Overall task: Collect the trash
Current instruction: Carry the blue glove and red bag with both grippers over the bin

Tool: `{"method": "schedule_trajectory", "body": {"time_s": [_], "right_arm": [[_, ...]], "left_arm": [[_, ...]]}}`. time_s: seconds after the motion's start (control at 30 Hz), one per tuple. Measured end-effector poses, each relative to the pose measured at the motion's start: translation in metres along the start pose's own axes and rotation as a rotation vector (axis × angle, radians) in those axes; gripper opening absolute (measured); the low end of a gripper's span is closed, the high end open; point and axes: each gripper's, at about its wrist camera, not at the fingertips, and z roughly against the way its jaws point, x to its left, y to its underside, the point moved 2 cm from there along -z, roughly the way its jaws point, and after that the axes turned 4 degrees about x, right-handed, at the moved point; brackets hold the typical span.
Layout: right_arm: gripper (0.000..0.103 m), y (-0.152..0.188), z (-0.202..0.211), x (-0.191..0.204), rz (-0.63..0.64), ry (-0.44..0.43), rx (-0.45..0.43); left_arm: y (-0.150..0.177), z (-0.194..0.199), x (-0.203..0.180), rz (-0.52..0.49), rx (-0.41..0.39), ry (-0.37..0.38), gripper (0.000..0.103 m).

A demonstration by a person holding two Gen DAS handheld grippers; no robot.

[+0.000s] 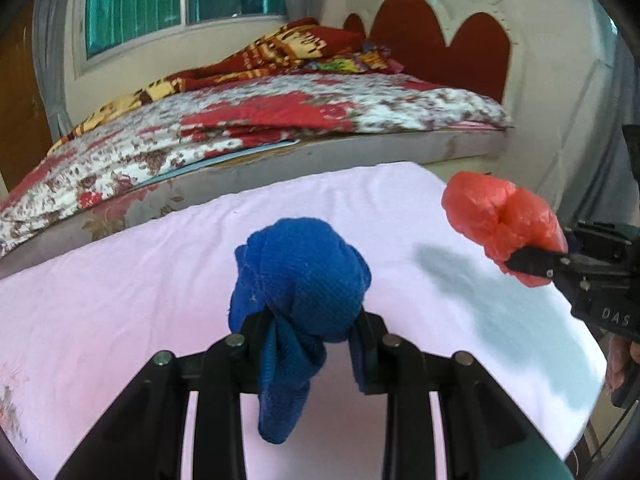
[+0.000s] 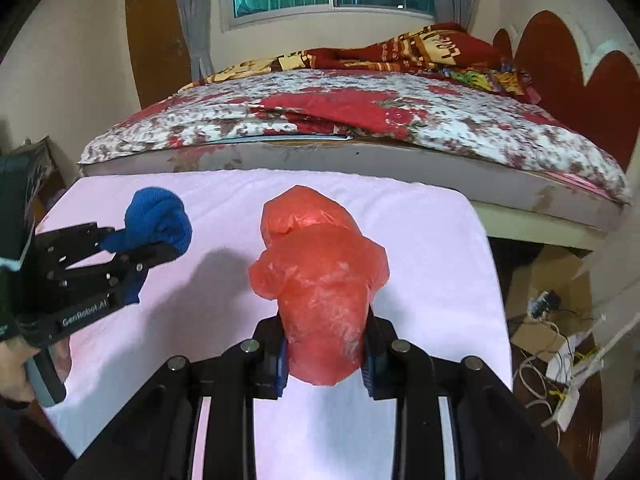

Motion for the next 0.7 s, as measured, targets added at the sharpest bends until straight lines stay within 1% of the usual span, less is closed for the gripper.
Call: {"method": "schedule_trajectory", "body": {"time_s": [0.13, 0.27, 0.47, 0.6, 0.7], "right_arm": [[0.030, 0.030, 0.046, 0.003, -0.001, 0.017, -0.023], [0.030, 0.052, 0.086, 0.003, -0.024, 0.017, -0.052], [0.030, 0.083, 0.141, 0.000, -0.062, 0.027, -0.097], [0.030, 0.120, 0.176, -0.014, -0.105, 0.064, -0.112], [0.030, 0.152, 0.196, -0.029, -0.151, 0.093, -0.113]], "left_arm": [[0.009, 0.030, -0.019, -0.022, -0.017, 0.024, 0.031], [0.020, 0.057, -0.041, -0.056, -0.037, 0.031, 0.031], [0.041, 0.089, -0.071, -0.092, -0.054, 0.066, 0.031], [0.057, 0.106, -0.101, -0.141, -0.064, 0.099, 0.031], [0.067, 0.109, -0.127, -0.186, -0.057, 0.117, 0.031]]}}
